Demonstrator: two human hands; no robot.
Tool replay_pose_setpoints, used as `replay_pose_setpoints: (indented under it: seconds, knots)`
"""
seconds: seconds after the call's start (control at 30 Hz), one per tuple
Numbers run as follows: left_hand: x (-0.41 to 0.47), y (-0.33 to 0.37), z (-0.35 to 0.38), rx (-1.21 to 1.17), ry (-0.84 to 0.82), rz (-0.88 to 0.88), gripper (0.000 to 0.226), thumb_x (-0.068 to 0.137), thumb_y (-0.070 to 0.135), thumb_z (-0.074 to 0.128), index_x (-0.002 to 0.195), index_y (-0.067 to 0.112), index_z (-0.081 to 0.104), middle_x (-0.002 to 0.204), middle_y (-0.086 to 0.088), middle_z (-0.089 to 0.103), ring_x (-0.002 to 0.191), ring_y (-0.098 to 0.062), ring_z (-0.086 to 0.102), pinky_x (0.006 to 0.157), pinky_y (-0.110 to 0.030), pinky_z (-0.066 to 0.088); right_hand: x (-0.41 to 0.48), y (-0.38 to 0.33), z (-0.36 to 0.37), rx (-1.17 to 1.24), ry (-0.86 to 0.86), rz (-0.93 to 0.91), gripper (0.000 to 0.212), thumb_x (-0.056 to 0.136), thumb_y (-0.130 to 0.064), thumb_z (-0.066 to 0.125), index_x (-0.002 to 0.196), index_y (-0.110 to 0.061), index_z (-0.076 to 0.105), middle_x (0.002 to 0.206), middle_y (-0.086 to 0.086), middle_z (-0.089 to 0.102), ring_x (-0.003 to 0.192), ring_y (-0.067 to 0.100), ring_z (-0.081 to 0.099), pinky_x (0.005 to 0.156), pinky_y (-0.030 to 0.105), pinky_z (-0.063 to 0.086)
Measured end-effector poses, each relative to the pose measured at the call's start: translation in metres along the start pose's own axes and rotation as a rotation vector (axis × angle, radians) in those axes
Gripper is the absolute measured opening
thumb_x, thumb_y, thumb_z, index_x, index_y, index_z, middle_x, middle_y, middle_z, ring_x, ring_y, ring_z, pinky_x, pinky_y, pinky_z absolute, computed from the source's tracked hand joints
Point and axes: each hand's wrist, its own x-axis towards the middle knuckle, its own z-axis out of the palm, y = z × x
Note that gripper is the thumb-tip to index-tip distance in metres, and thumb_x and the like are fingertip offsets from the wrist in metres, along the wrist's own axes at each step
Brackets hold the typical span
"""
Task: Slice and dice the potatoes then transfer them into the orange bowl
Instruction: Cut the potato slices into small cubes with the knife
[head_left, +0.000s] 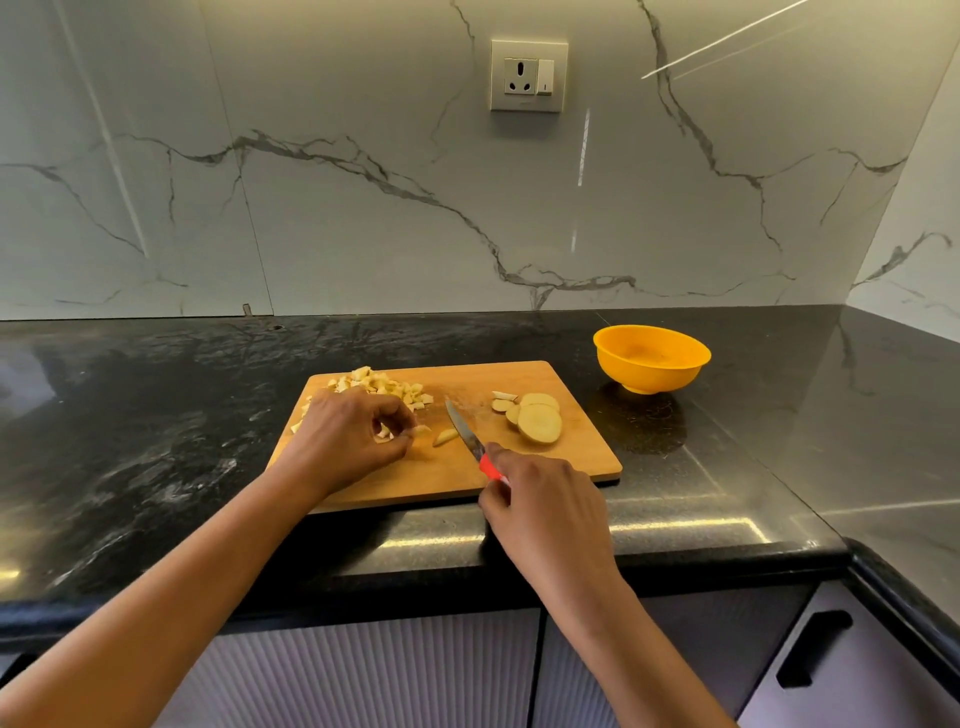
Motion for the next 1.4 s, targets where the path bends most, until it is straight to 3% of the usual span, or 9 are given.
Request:
replay_pose_setpoints:
  seconds: [0.3, 0.47, 0.63, 0.77, 0.93, 1.03, 1.13, 1.27, 1.4]
  knots:
    - [0.0, 0.0, -0.005, 0.026, -0.059, -0.115, 0.023, 0.076, 0.036, 0.075, 0.098, 0.028, 0.074, 0.091, 0.008, 0.071, 0.079, -0.007, 0.057, 0.078, -0.029, 0.048, -0.003, -0.009, 0.007, -0.05, -0.03, -0.056, 0.044, 0.1, -0.033, 0.04, 0.144, -0.028, 0.038, 0.105, -0.006, 0.064, 0.09, 0.013, 0.06, 0.068, 0.025, 0.044]
    - [-0.002, 0.003, -0.003, 0.05, -0.048, -0.073, 0.019, 0.078, 0.039, 0.072, 0.094, 0.028, 0.075, 0.086, 0.008, 0.07, 0.077, -0.008, 0.057, 0.078, -0.033, 0.049, 0.005, -0.007, 0.007, -0.112, -0.012, -0.047, 0.046, 0.101, -0.034, 0.037, 0.146, -0.026, 0.034, 0.111, -0.005, 0.063, 0.094, 0.014, 0.06, 0.072, 0.026, 0.042]
    - [-0.002, 0.008, 0.001, 0.1, -0.027, -0.027, 0.022, 0.08, 0.041, 0.069, 0.094, 0.025, 0.075, 0.086, 0.006, 0.07, 0.075, -0.008, 0.055, 0.071, -0.026, 0.043, -0.005, -0.018, 0.004, -0.058, 0.013, -0.123, 0.045, 0.1, -0.031, 0.041, 0.145, -0.027, 0.038, 0.104, -0.007, 0.065, 0.085, 0.012, 0.06, 0.064, 0.023, 0.039]
    - [-0.002, 0.009, 0.0, 0.082, -0.031, -0.034, 0.023, 0.08, 0.041, 0.069, 0.095, 0.025, 0.075, 0.086, 0.006, 0.069, 0.074, -0.007, 0.054, 0.067, -0.022, 0.039, -0.006, -0.023, 0.002, -0.057, -0.033, -0.133, 0.045, 0.1, -0.03, 0.041, 0.145, -0.026, 0.038, 0.108, -0.006, 0.064, 0.09, 0.011, 0.058, 0.065, 0.022, 0.035]
    - [-0.002, 0.012, 0.001, 0.09, -0.024, -0.047, 0.022, 0.08, 0.04, 0.07, 0.094, 0.025, 0.075, 0.087, 0.004, 0.07, 0.074, -0.007, 0.053, 0.064, -0.018, 0.038, 0.013, -0.031, -0.001, -0.175, -0.14, -0.127, 0.028, 0.099, -0.02, 0.046, 0.125, -0.02, 0.056, 0.097, 0.0, 0.063, 0.085, 0.017, 0.057, 0.064, 0.027, 0.038]
    - [-0.002, 0.013, 0.0, 0.094, -0.023, -0.085, 0.023, 0.079, 0.04, 0.07, 0.096, 0.024, 0.075, 0.088, 0.006, 0.069, 0.074, -0.005, 0.05, 0.063, -0.019, 0.034, 0.002, -0.034, -0.008, -0.204, -0.183, -0.152, 0.02, 0.098, -0.018, 0.048, 0.115, -0.019, 0.057, 0.081, -0.003, 0.05, 0.074, 0.016, 0.047, 0.061, 0.027, 0.035]
    - [-0.002, 0.01, -0.002, 0.069, -0.058, -0.13, 0.024, 0.079, 0.037, 0.072, 0.099, 0.024, 0.074, 0.08, 0.014, 0.062, 0.07, 0.001, 0.049, 0.064, -0.017, 0.035, -0.009, -0.027, -0.017, -0.159, -0.147, -0.147, 0.025, 0.098, -0.024, 0.045, 0.121, -0.022, 0.056, 0.084, -0.004, 0.053, 0.075, 0.015, 0.049, 0.06, 0.026, 0.034]
    - [0.0, 0.003, -0.006, -0.038, -0.114, -0.21, 0.024, 0.077, 0.032, 0.075, 0.1, 0.025, 0.073, 0.079, 0.018, 0.059, 0.073, 0.002, 0.054, 0.06, -0.008, 0.036, -0.009, -0.027, -0.023, -0.074, -0.086, -0.126, 0.039, 0.099, -0.031, 0.043, 0.138, -0.026, 0.047, 0.104, -0.005, 0.065, 0.087, 0.013, 0.06, 0.069, 0.025, 0.046]
    - [0.001, 0.001, -0.005, -0.044, -0.116, -0.193, 0.019, 0.078, 0.031, 0.074, 0.096, 0.026, 0.074, 0.079, 0.02, 0.06, 0.075, 0.001, 0.054, 0.061, -0.008, 0.037, -0.008, -0.031, -0.02, -0.034, -0.091, -0.124, 0.042, 0.099, -0.031, 0.044, 0.141, -0.028, 0.042, 0.102, -0.006, 0.065, 0.086, 0.011, 0.059, 0.07, 0.024, 0.046]
